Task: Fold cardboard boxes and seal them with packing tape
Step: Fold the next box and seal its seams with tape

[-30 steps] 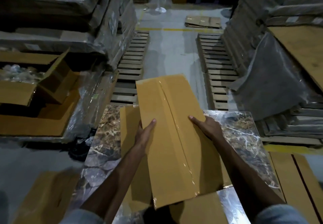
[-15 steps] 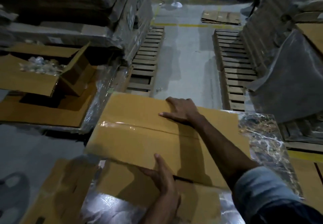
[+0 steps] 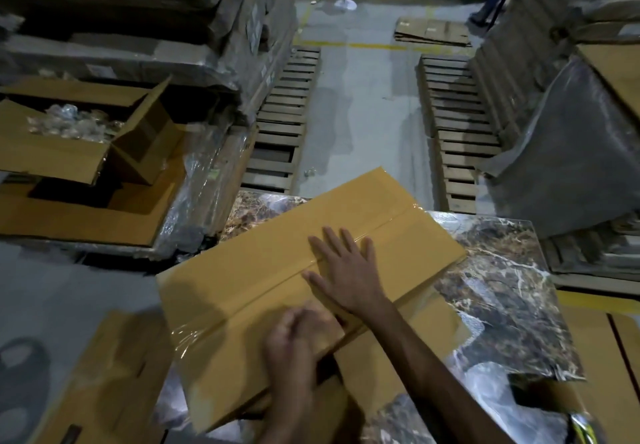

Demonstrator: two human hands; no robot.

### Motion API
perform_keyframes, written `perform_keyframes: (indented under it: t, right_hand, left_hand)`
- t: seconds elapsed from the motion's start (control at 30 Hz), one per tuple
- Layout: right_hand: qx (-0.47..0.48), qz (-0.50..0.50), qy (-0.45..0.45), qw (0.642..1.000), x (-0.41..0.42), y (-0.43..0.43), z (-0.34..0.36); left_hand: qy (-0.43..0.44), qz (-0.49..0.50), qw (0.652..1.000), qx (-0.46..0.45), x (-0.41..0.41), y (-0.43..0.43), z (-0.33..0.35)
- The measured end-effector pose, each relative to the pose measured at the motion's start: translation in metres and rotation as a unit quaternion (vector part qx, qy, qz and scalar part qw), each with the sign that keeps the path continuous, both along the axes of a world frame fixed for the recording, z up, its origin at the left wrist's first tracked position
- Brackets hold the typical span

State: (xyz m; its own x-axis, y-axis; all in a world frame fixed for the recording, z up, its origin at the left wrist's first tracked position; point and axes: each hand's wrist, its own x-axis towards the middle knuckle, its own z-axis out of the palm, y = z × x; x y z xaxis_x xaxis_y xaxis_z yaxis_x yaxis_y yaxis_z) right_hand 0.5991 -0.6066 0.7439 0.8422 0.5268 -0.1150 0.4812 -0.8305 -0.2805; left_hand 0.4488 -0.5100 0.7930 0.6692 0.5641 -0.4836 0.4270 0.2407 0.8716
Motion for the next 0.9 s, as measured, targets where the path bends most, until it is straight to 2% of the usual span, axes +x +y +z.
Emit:
perform_keyframes:
  t: [0.03, 0.07, 0.1, 0.13, 0.17, 0.23, 0.27, 0.3, 0.37, 0.47, 0.6, 0.7, 0.83, 0.9]
  right_hand:
    - [0.028, -0.058, -0.018, 0.998, -0.024, -0.020, -0.002]
    - [0.082, -0.129, -0.037, 0.988, -0.051, -0.037, -0.002]
    - [0.159, -0.210, -0.047, 0.964, -0.078, -0.049, -0.004]
    - [0.242, -0.293, -0.035, 0.924, -0.105, -0.055, -0.007]
    - [0.315, -0.371, 0.012, 0.874, -0.127, -0.054, -0.006]
    - [0.406, -0.463, 0.177, 0.768, -0.156, -0.040, -0.003]
    - [0.425, -0.465, 0.234, 0.741, -0.163, -0.032, -0.001]
    - [0.438, -0.447, 0.279, 0.729, -0.165, -0.021, 0.001]
    - [0.447, -0.413, 0.318, 0.727, -0.160, -0.006, 0.007]
    - [0.441, -0.426, 0.295, 0.733, -0.140, -0.007, 0.004]
    - [0.439, -0.413, 0.208, 0.771, -0.104, -0.053, 0.001]
    - [0.406, -0.395, 0.194, 0.801, -0.068, -0.100, 0.009]
    - [0.338, -0.342, 0.231, 0.846, -0.029, -0.158, 0.018]
    - [0.321, -0.343, 0.261, 0.843, -0.024, -0.180, 0.017]
  left_hand:
    - [0.001, -0.031, 0.986, 0.162, 0.003, 0.025, 0.006]
    - [0.010, -0.054, 0.952, 0.300, 0.007, 0.058, 0.005]
    - [0.018, -0.052, 0.916, 0.398, 0.013, 0.095, 0.003]
    - [0.047, -0.076, 0.875, 0.476, 0.020, 0.138, 0.003]
    - [0.084, -0.100, 0.844, 0.520, 0.030, 0.172, -0.001]
    - [0.154, -0.163, 0.832, 0.507, 0.047, 0.215, -0.006]
    - [0.173, -0.209, 0.840, 0.469, 0.052, 0.225, -0.006]
    - [0.191, -0.233, 0.856, 0.421, 0.056, 0.232, -0.010]
    - [0.211, -0.240, 0.867, 0.382, 0.058, 0.230, -0.021]
    - [0.212, -0.219, 0.862, 0.406, 0.046, 0.200, -0.024]
    - [0.225, -0.261, 0.848, 0.402, 0.028, 0.148, -0.017]
    - [0.215, -0.280, 0.857, 0.375, 0.005, 0.100, -0.021]
    - [0.198, -0.311, 0.882, 0.293, -0.021, 0.036, -0.037]
    - [0.202, -0.318, 0.881, 0.286, -0.031, 0.003, -0.044]
